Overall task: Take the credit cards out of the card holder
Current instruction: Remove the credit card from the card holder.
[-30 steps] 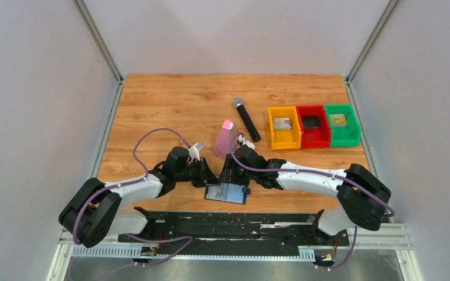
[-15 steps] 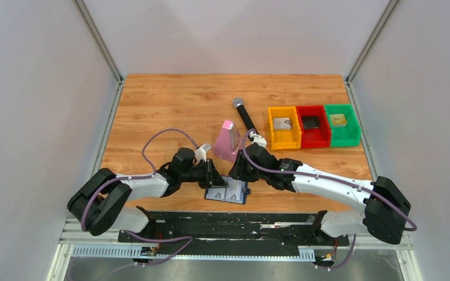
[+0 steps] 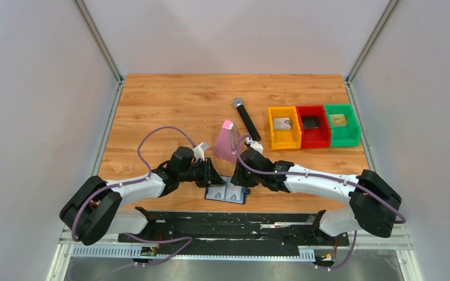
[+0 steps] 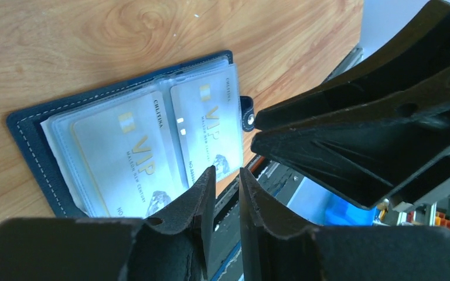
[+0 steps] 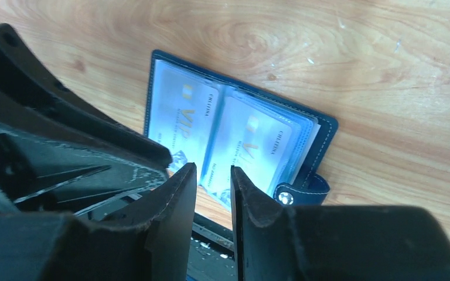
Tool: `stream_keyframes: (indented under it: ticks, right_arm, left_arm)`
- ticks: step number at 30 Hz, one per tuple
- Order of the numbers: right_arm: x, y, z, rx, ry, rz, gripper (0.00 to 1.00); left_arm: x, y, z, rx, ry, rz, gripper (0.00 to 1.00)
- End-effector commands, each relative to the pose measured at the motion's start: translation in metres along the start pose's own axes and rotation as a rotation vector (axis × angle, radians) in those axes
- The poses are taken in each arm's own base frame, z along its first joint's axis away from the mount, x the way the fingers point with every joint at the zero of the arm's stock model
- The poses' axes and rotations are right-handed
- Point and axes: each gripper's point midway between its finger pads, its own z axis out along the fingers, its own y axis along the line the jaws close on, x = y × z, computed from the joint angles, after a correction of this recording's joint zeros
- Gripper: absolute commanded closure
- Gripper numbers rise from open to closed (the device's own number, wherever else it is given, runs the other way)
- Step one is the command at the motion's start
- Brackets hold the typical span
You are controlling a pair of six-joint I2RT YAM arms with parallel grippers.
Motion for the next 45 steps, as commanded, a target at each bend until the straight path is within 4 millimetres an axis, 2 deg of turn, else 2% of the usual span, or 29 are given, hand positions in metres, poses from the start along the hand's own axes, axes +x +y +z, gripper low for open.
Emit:
stream_keyframes:
  ticks: [1,11,15,30,36,38,42,45]
  right_arm:
    - [0.003,-0.004,0.009,0.002,-0.002,0.001,0.71]
    - [0.024,-0.041,0.028,0.101,0.043,0.020,0.75]
    - [0.029,-0.048,0.031,0.125,0.058,0.025,0.77]
    - [0.029,-0.049,0.029,0.116,0.049,0.032,0.78]
    - [0.029,-0.047,0.029,0.108,0.048,0.034,0.78]
    - [0.029,-0.047,0.029,0.107,0.049,0.035,0.78]
    - [0.029,-0.048,0.029,0.108,0.048,0.035,0.78]
    - [0.029,-0.050,0.029,0.114,0.047,0.039,0.78]
  left_arm:
    - [-0.007,-0.004,0.001,-0.004,-0.019,0.044,0.71]
    - [-0.004,0.006,0.009,-0.015,-0.002,0.044,0.68]
    - [-0.002,0.012,0.013,-0.022,0.005,0.038,0.66]
    - [0.004,0.030,0.024,-0.060,0.026,0.016,0.61]
    - [0.010,0.027,0.029,-0.020,0.040,-0.011,0.62]
    - [0.011,0.024,0.031,0.000,0.044,-0.020,0.64]
    - [0.011,0.019,0.031,0.028,0.042,-0.025,0.76]
    - [0.010,0.017,0.028,0.028,0.034,-0.025,0.91]
